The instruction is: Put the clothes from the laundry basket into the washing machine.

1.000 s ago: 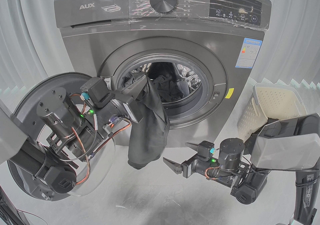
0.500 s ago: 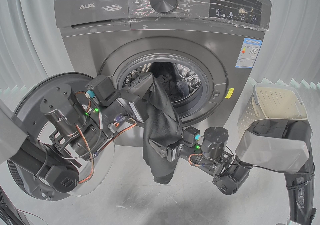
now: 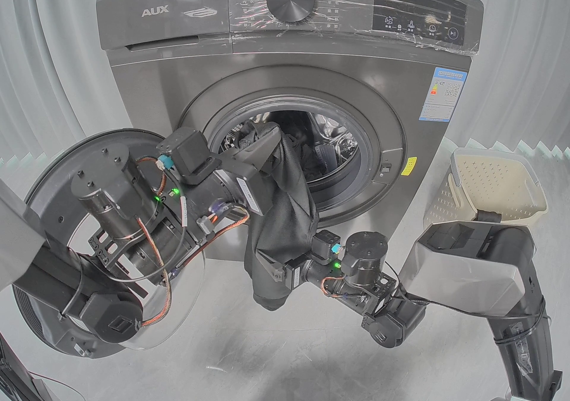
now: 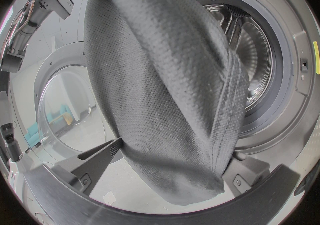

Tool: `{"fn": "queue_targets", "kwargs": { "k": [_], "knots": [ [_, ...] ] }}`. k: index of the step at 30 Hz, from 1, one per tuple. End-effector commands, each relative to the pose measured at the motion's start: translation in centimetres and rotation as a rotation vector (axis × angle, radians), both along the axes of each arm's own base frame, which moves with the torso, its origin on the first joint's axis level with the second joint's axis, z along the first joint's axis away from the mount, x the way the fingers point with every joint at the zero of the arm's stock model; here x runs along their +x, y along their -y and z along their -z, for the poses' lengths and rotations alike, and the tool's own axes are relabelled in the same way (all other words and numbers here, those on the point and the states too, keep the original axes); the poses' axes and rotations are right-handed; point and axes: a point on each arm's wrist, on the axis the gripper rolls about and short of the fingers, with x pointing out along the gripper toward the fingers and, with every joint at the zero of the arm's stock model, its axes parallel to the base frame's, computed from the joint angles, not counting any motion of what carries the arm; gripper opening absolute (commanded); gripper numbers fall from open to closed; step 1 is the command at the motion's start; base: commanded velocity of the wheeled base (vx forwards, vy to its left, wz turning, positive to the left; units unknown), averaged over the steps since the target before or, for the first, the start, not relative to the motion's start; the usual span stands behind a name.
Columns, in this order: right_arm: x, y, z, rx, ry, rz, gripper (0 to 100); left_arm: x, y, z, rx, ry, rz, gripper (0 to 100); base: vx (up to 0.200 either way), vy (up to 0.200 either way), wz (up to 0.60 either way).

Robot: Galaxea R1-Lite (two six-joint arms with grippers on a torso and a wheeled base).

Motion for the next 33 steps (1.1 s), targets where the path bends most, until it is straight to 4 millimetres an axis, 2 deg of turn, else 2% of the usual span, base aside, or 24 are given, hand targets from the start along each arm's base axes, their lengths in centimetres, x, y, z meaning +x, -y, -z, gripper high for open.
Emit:
{"fn": "queue_targets", "kwargs": {
  "k": [1, 7, 12, 18, 24, 25, 29, 31, 32, 33],
  "knots": [
    [-0.1, -0.2, 0.6, -0.004, -0.007, -0.005, 100, -0.1, 0.0, -0.1, -0.003, 0.003, 0.001, 0, 0.000, 0.000, 0.00],
    [-0.3, -0.2, 0.7, -0.006, -0.010, -0.014, 100, 0.0, -0.1, -0.1, -0.003, 0.003, -0.004, 0, 0.000, 0.000, 0.00],
    [-0.3, -0.2, 1.9, -0.027, -0.035, -0.011, 100, 0.1, -0.2, -0.2, -0.004, 0.004, -0.005, 0, 0.000, 0.000, 0.00],
    [1.3, -1.3, 3.4, -0.009, -0.018, 0.044, 100, -0.3, -0.2, -1.0, -0.020, 0.025, -0.001, 0, 0.000, 0.000, 0.00],
    [2.7, -0.9, 3.8, 0.011, -0.006, 0.079, 100, -0.8, -0.9, -1.1, -0.015, 0.019, -0.007, 0, 0.000, 0.000, 0.00],
    [2.8, -0.7, 3.7, 0.014, -0.005, 0.084, 0, -0.9, -1.0, -1.1, -0.012, 0.015, -0.008, 0, 0.000, 0.000, 0.00],
    [3.4, 0.1, 2.7, 0.032, 0.007, 0.107, 0, -1.0, -1.4, -0.2, 0.007, -0.010, -0.019, 0, 0.000, 0.000, 0.00],
    [3.7, 0.5, 1.4, 0.050, 0.028, 0.117, 0, -1.0, -1.9, 0.6, 0.028, -0.037, -0.032, 0, 0.000, 0.000, 0.00],
    [3.7, 0.6, 1.3, 0.050, 0.028, 0.117, 0, -1.0, -1.9, 0.7, 0.030, -0.039, -0.032, 0, 0.000, 0.000, 0.00],
    [3.8, 1.0, 0.2, 0.060, 0.041, 0.126, 0, -1.1, -2.3, 1.7, 0.057, -0.071, -0.037, 0, 0.000, 0.000, 0.00]
  ]
}}
